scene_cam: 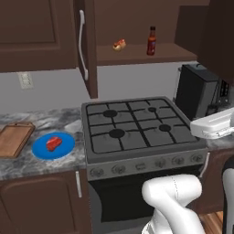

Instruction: Pick the steak from the plate and place it on the cutting board. Then pick the condiment bottle from the cabinet and place it next to the cutting board.

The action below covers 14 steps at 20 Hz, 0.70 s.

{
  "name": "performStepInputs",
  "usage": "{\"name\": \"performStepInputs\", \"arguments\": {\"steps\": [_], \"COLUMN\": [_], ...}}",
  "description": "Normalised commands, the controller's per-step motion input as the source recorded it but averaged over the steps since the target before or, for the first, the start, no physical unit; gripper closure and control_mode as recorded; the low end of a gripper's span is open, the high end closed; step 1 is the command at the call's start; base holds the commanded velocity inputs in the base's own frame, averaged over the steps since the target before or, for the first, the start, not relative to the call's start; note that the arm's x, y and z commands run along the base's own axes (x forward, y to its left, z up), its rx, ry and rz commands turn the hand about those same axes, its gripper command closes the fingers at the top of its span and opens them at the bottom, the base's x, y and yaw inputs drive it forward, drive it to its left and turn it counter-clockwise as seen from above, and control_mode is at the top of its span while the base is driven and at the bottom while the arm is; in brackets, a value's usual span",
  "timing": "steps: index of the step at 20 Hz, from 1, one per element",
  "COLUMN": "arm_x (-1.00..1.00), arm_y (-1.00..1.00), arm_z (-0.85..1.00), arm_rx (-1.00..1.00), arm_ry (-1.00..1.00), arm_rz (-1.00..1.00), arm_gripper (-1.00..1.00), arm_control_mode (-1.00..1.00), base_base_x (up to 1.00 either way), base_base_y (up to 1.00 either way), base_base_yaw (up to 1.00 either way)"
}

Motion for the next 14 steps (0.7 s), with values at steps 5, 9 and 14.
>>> {"name": "performStepInputs", "arguments": {"steps": [5,9,14], "arm_x": [0.0,0.0,0.0], "arm_y": [0.0,0.0,0.0], "arm_z": [0.0,0.0,0.0], "arm_rx": [0.0,0.0,0.0], "arm_ry": [0.0,0.0,0.0], "arm_rz": [0.0,0.0,0.0], "arm_gripper": [-1.0,-1.0,-1.0], "arm_control_mode": [1.0,1.0,1.0], "base_base_x": [-0.42,-0.43,-0.22], "base_base_y": [0.0,0.0,0.26], "base_base_yaw": [0.0,0.0,0.0]}}
